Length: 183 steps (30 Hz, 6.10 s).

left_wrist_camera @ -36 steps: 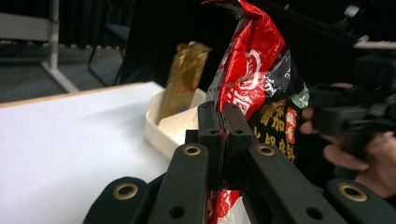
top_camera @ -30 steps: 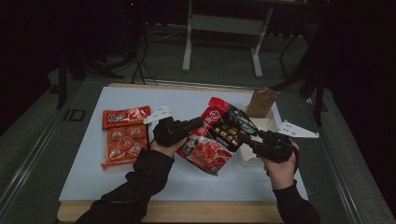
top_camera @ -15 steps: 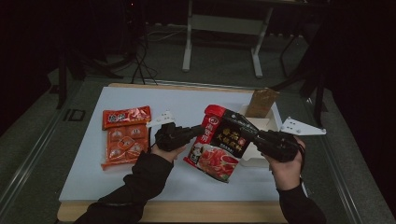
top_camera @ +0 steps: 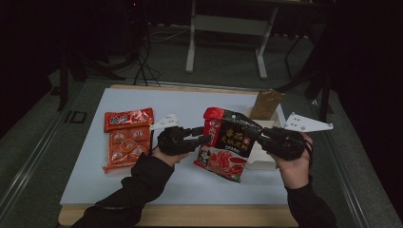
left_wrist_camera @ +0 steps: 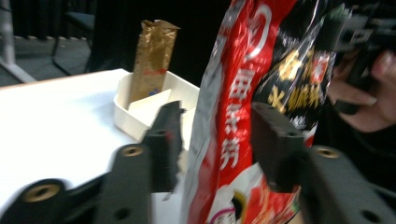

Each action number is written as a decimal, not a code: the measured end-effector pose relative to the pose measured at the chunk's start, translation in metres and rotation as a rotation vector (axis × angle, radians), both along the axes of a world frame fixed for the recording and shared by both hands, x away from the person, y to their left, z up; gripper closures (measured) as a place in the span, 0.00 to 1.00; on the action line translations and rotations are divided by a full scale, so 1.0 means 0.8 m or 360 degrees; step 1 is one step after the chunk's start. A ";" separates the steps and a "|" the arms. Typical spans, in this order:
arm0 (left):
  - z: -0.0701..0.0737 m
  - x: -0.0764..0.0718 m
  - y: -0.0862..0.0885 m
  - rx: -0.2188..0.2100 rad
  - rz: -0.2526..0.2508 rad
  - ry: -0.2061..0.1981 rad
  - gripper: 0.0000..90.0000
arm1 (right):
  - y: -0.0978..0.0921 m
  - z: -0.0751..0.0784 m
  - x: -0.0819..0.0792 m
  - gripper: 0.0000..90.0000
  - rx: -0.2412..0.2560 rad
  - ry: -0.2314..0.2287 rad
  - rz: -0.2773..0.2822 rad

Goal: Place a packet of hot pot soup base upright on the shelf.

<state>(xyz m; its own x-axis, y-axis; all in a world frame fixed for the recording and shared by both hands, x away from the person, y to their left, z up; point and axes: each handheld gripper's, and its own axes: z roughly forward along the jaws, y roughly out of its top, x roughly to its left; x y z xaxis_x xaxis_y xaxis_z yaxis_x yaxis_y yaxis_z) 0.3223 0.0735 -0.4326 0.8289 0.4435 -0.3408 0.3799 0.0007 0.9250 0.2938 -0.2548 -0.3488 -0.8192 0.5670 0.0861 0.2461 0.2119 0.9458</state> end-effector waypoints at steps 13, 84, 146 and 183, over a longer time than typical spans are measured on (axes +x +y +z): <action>0.005 -0.024 0.023 0.0187 0.0019 0.0075 0.15 | -0.036 0.024 0.028 0.86 0.0021 -0.0048 -0.0052; -0.107 -0.105 0.087 0.0356 0.0105 0.0013 0.02 | -0.128 -0.018 0.154 0.85 -0.0280 -0.0259 -0.0309; -0.096 -0.104 0.104 0.0331 0.0178 0.0035 0.02 | -0.091 -0.002 0.065 0.13 0.0117 -0.0182 -0.0292; -0.041 -0.042 0.251 0.0593 0.0717 0.0025 0.54 | -0.025 -0.076 -0.065 0.15 0.0056 -0.0122 0.0024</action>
<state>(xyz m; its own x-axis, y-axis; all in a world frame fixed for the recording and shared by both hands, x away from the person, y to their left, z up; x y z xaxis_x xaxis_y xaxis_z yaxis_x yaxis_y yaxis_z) 0.2889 0.2747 -0.4653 0.5270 0.8434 -0.1047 0.4313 -0.1592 0.8880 0.2418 -0.2745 -0.4096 -0.8327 0.5522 0.0423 0.1695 0.1814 0.9687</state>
